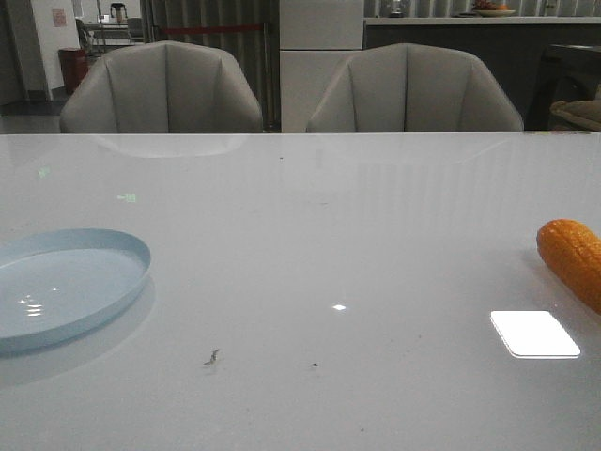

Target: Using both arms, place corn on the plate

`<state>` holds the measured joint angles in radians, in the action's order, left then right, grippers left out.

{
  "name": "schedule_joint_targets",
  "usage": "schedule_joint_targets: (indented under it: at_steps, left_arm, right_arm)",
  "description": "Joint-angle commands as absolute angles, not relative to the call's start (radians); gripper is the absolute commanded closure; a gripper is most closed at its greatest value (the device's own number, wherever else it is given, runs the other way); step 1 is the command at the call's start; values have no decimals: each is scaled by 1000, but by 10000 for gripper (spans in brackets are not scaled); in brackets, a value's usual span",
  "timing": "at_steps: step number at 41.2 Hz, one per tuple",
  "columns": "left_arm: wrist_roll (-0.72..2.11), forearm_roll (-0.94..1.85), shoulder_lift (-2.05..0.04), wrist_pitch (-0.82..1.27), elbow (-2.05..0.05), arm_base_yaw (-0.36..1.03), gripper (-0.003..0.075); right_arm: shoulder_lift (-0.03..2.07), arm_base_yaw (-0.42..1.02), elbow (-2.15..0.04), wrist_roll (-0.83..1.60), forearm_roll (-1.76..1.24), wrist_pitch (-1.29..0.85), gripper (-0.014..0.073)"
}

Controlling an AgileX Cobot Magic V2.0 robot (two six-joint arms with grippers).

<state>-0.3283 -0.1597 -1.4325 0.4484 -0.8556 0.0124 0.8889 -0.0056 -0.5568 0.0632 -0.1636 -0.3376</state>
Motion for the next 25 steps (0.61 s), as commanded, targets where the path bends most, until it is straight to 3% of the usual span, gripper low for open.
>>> schedule_joint_targets:
  at_steps: [1,14,25]
  left_arm:
    - [-333,-154,-1489,451,-945,11,217]
    - [-329,-154,-1666,495,-1018,13,230]
    - [-329,-154,-1740,499,-1018,16,379]
  right_arm:
    - [884,-12,-592,66,-168,-271,126]
    - [884,-12,-592,66,-168,-271,126]
    - [884,-12,-592,66,-168,-270,126]
